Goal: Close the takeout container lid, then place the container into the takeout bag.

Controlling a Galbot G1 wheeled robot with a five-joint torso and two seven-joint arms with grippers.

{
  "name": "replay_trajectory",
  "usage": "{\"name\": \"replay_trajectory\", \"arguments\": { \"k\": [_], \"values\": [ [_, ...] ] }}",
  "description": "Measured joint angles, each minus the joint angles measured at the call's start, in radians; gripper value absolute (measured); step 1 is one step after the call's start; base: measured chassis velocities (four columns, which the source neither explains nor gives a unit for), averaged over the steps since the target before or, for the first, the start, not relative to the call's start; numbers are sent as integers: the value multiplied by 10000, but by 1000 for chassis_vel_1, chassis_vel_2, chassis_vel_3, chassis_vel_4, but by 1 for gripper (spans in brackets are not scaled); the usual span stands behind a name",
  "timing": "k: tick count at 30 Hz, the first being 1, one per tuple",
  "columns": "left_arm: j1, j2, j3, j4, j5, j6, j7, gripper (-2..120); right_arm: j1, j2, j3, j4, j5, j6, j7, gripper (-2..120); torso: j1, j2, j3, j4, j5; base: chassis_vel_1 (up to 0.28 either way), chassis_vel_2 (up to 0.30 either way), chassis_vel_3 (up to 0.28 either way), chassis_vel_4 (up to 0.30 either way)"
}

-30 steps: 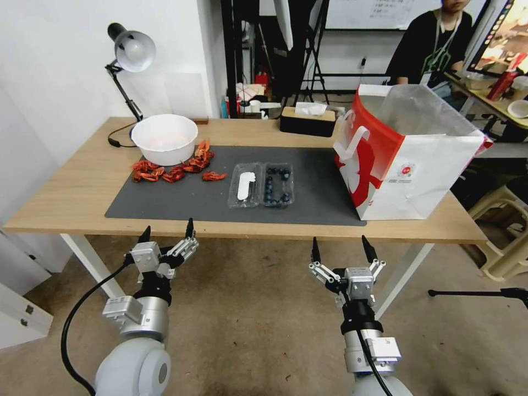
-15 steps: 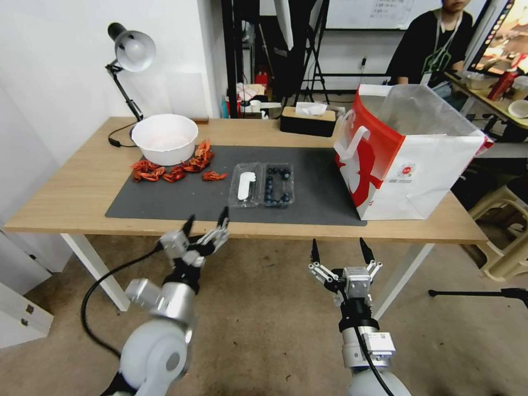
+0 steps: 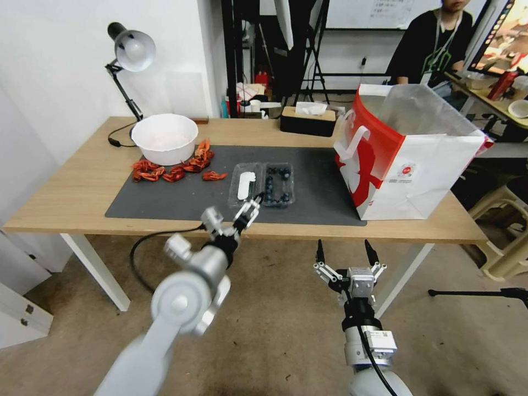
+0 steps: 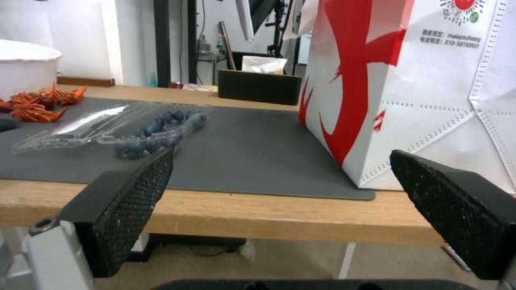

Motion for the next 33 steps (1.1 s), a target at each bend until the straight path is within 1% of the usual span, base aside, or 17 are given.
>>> {"name": "replay_trajectory", "arguments": {
  "k": [3,4,7,8,9,11,13,16,20,30,33],
  "values": [
    [-770,-371,258,559,-545,-46,-727,100,-61,67,73,0,-27,-7,12,100,0,0,0,0,1,0,0,0,0],
    [-770,-371,258,559,-545,-46,-727,100,-61,67,73,0,-27,-7,12,100,0,0,0,0,1,0,0,0,0],
    [-1186,-626,450,1080,-615,-168,-1054,100,-116,78,152,62,-28,-25,18,100,0,0,0,0,1,0,0,0,0],
    [-1281,-679,491,1247,-575,-186,-1124,100,-123,79,167,78,-28,-30,18,100,0,0,0,0,0,0,0,0,0],
    [-1281,-679,491,1247,-575,-186,-1124,100,-123,79,167,78,-28,-30,18,100,0,0,0,0,0,0,0,0,0],
    [-1470,-764,558,1600,-427,-254,-1225,100,-126,85,185,88,-28,-32,21,100,0,0,-1,0,0,0,0,0,0],
    [-1515,-777,563,1699,-376,-271,-1243,100,-125,88,187,90,-28,-33,21,100,0,0,0,0,0,0,0,0,0],
    [-1755,-813,501,2207,-113,-371,-1261,100,-116,112,183,106,-27,-41,24,100,0,0,0,1,0,0,0,0,0],
    [-1894,-792,394,2497,34,-420,-1255,100,-106,109,176,115,-25,-45,26,100,1,0,-1,0,-1,0,0,0,0],
    [-1936,-704,325,2649,474,-476,-1130,100,-62,83,175,120,-14,-55,33,100,0,0,-1,1,0,0,0,0,0],
    [-1839,-598,436,2686,1082,-615,-716,100,-65,86,152,128,-14,-56,31,100,0,0,-1,0,-1,0,0,0,0]
  ]
}}
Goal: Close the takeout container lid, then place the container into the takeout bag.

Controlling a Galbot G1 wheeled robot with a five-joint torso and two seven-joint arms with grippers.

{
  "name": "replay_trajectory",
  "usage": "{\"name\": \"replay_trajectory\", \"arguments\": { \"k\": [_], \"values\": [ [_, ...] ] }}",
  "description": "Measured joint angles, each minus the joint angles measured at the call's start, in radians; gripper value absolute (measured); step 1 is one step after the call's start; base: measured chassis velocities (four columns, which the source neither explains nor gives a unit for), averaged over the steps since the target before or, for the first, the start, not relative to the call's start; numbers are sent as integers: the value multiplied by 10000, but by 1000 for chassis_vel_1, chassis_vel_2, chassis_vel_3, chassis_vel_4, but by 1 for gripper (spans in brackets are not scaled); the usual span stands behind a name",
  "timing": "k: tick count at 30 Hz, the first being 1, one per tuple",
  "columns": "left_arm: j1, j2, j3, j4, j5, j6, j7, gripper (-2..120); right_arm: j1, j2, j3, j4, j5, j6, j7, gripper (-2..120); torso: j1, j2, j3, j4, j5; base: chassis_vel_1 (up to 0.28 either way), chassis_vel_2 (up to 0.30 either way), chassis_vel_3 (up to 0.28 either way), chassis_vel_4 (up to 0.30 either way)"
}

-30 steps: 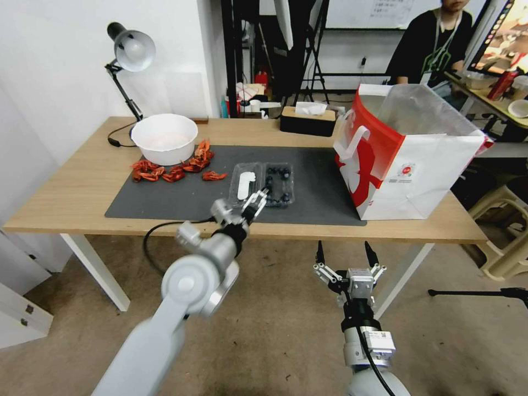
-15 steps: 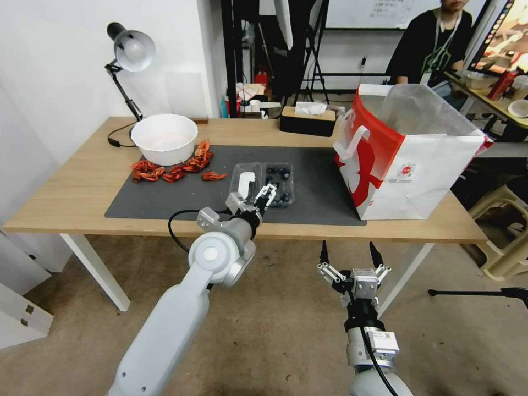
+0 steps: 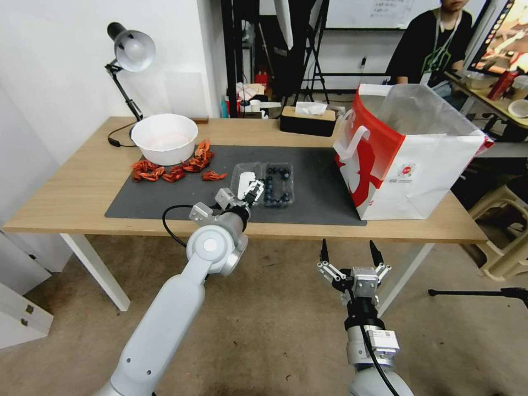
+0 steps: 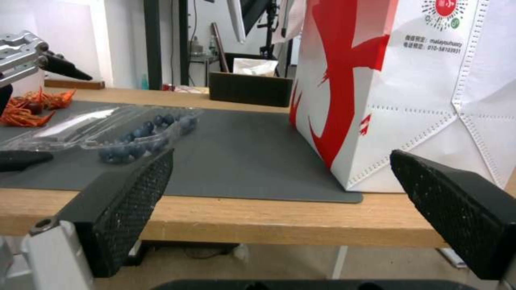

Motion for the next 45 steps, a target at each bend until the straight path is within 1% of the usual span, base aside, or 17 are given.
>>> {"name": "replay_trajectory", "arguments": {
  "k": [1,4,5,8,10,12,13,16,17,18,20,22,27,35,38,43,45],
  "values": [
    [0,0,0,0,0,0,0,100,0,0,0,0,0,0,0,100,0,0,0,0,0,0,0,0,0],
    [102,126,172,80,761,-286,619,100,-5,6,-19,-12,-8,12,-6,100,0,0,0,1,0,0,0,0,0],
    [102,126,172,80,761,-286,619,100,-5,6,-19,-12,-8,12,-6,100,0,0,0,1,0,0,0,0,0],
    [246,280,398,151,1804,-702,1419,100,-27,25,-39,-48,-62,65,-18,100,0,0,0,0,0,0,0,0,0],
    [260,296,419,159,1923,-757,1512,100,-29,26,-40,-52,-67,70,-19,100,0,0,0,0,0,0,0,0,0],
    [344,404,601,182,2767,-1082,2072,100,-47,29,-45,-75,-102,108,-31,100,0,0,-1,0,0,0,0,0,0],
    [344,404,601,182,2767,-1082,2072,100,-47,29,-45,-75,-102,108,-31,100,0,0,-1,0,0,0,0,0,0],
    [400,540,819,228,3779,-1456,2591,100,-51,38,-52,-88,-133,130,-39,100,0,0,0,0,0,0,0,0,0],
    [400,540,819,228,3779,-1456,2591,100,-51,38,-52,-88,-133,130,-39,100,0,0,0,0,0,0,0,0,0],
    [419,593,874,232,4109,-1579,2813,100,-51,48,-58,-94,-148,137,-43,100,0,0,0,0,0,0,0,0,0],
    [424,614,896,232,4233,-1630,2918,100,-51,54,-62,-99,-154,138,-44,100,0,0,0,0,0,0,0,0,0],
    [418,685,976,207,4509,-1824,3235,100,-52,68,-72,-124,-185,147,-47,100,0,0,0,0,0,0,0,0,0],
    [288,783,1075,122,4409,-1915,3418,100,-53,84,-74,-126,-205,152,-50,100,0,1,0,0,0,0,0,0,0],
    [-101,937,1263,-84,3259,-1823,3422,100,-77,149,-59,-154,-256,174,-55,100,0,1,0,0,1,0,0,0,0],
    [-311,953,1328,-276,2424,-1609,3238,100,-118,176,-35,-157,-282,188,-55,100,0,0,0,-1,0,0,0,0,0],
    [-421,957,1354,-380,1970,-1427,3079,100,-122,185,-12,-157,-288,196,-55,100,0,0,0,0,1,0,0,0,0],
    [-555,959,1394,-439,1486,-1225,2865,100,-123,197,-3,-158,-290,199,-55,100,0,0,0,0,1,0,0,0,0]
  ]
}}
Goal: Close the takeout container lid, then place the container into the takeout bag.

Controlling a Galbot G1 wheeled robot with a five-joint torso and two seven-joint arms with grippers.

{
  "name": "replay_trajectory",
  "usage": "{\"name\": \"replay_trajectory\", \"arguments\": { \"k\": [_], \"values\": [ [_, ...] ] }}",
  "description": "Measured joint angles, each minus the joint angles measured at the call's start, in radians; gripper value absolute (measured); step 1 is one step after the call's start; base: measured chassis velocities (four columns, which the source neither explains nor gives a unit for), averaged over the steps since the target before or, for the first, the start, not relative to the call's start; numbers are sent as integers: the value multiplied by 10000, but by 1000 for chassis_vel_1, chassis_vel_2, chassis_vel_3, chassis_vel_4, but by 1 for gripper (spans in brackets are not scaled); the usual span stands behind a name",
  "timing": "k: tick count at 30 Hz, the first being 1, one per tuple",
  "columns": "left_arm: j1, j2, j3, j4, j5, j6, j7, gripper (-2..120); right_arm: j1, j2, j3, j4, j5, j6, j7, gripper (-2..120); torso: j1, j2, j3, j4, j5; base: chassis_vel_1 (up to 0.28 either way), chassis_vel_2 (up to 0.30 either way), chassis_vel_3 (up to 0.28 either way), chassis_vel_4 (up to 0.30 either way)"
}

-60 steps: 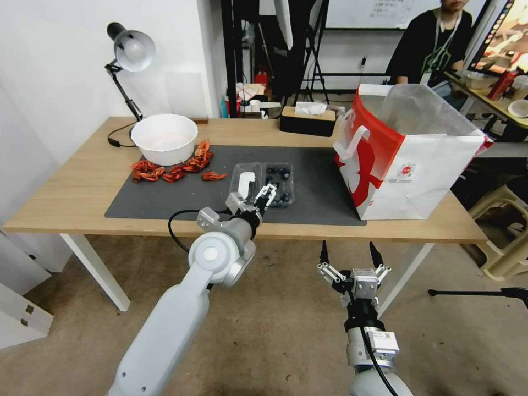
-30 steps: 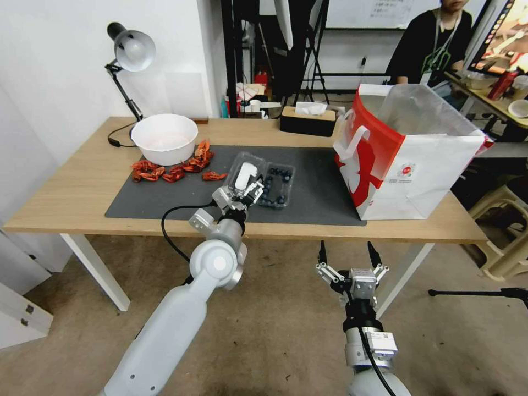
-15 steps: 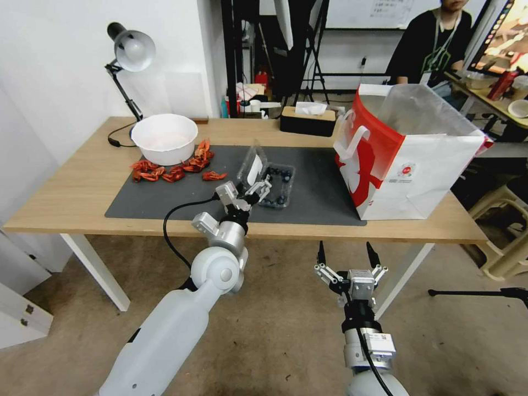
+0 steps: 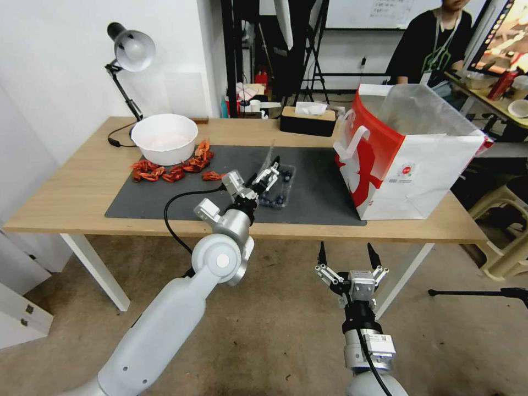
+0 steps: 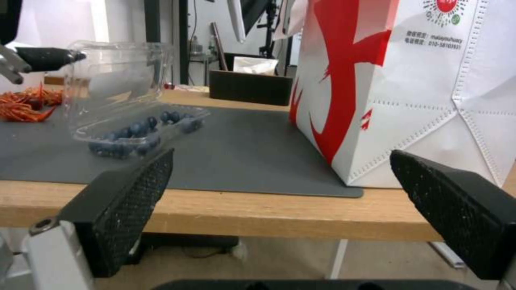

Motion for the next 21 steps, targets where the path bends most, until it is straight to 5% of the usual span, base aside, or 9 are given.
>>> {"name": "replay_trajectory", "arguments": {
  "k": [5,16,21],
  "values": [
    [-482,-156,2,111,-1719,493,-785,100,2,39,21,-14,-3,5,1,100,0,0,0,0,1,0,0,0,0],
    [-975,-555,-94,746,-3161,817,-1913,99,68,25,49,-23,75,-9,-7,100,0,0,0,0,0,0,0,0,0],
    [-1125,-670,52,1085,-3207,1013,-2316,80,136,-3,72,-23,135,-31,-9,100,0,1,1,0,0,0,0,0,0]
  ]
}}
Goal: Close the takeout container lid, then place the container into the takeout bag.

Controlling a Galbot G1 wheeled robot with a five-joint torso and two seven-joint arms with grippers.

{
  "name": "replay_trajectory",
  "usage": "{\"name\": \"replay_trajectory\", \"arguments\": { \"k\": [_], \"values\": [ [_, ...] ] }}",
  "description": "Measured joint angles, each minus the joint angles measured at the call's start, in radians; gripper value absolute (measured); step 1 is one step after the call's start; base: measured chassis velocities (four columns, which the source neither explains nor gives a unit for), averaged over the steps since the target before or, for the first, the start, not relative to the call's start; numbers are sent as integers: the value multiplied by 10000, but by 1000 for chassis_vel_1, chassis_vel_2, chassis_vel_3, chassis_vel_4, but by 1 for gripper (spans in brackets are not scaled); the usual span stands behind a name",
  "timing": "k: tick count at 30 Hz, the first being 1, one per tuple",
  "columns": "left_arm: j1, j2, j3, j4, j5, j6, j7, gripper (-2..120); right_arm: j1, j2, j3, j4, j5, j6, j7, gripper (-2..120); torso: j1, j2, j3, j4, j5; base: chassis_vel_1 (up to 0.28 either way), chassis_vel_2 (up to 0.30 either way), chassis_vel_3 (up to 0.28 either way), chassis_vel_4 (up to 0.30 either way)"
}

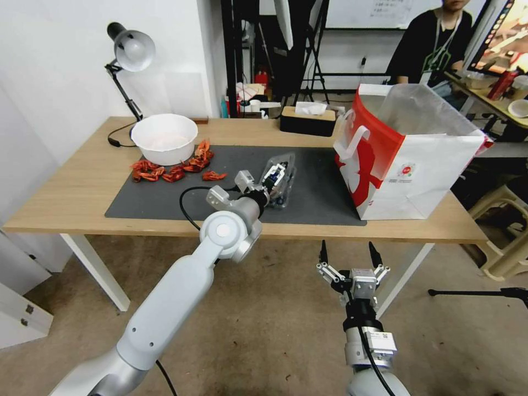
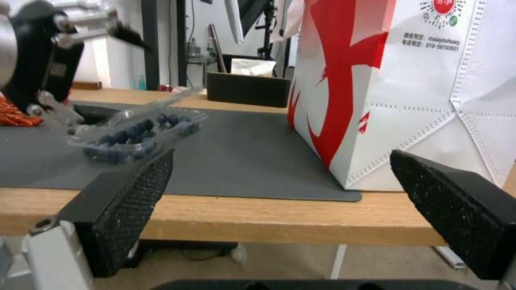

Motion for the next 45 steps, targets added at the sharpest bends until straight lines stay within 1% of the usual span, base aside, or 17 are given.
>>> {"name": "replay_trajectory", "arguments": {
  "k": [1,3,4,7,12,18,19,23,29,32,34,35,38,39,41,43,45],
  "values": [
    [0,0,0,0,0,0,0,80,0,0,0,0,0,0,0,100,0,0,0,0,0,0,0,0,0],
    [-28,-61,50,137,82,3,-91,68,32,-3,1,0,44,-17,0,100,0,0,-1,-1,0,0,0,0,0],
    [-28,-61,50,137,82,3,-91,68,32,-3,1,0,44,-17,0,100,0,0,-1,-1,0,0,0,0,0],
    [-38,-110,99,213,192,3,-189,55,132,-40,-1,0,190,-82,-1,100,0,0,0,-1,0,0,0,0,0],
    [-49,-118,179,284,413,19,-328,41,368,-142,-15,15,591,-276,0,100,0,0,0,0,0,0,0,0,0],
    [-72,-103,358,393,735,81,-466,14,1011,-403,40,177,1687,-922,58,100,0,0,0,1,-1,0,0,0,0],
    [-72,-103,358,393,735,81,-466,14,1011,-403,40,177,1687,-922,58,100,0,0,0,1,-1,0,0,0,0],
    [-160,-115,504,514,815,151,-538,0,1374,-533,109,247,2361,-1299,122,100,-2,0,0,-2,-1,0,0,0,0],
    [-223,-119,619,603,1037,183,-616,0,1954,-835,63,313,3724,-1980,234,100,-2,0,-1,0,0,0,0,0,0],
    [-236,-97,681,614,1181,183,-619,0,2531,-1204,44,321,5263,-2440,263,100,-2,0,-1,-1,0,0,0,0,0],
    [-236,-94,686,615,1191,183,-620,0,2591,-1241,44,321,5414,-2479,265,100,-2,-1,-1,-1,0,0,0,0,0],
    [-235,-69,721,632,1259,183,-620,0,3078,-1478,15,293,6632,-2749,316,100,-1,-1,-1,-1,0,0,0,0,0],
    [-227,-61,744,641,1293,183,-620,0,3679,-1648,-12,152,7702,-2986,418,100,-2,-1,-1,0,0,0,0,0,0],
    [-216,-44,760,643,1337,182,-619,0,4344,-1786,-77,-150,8824,-3148,500,100,-1,-1,0,0,0,0,0,0,0],
    [-215,-40,767,643,1346,182,-619,0,4536,-1812,-111,-251,9075,-3173,529,100,-1,-2,0,-1,1,0,0,0,0],
    [-213,-22,786,642,1371,176,-619,0,5499,-1882,-270,-710,10230,-3294,684,100,-1,-3,0,2,0,0,0,0,0],
    [-213,-10,796,642,1390,169,-619,0,5794,-1881,-348,-879,10588,-3332,749,100,0,-3,0,2,0,0,0,0,0]
  ]
}}
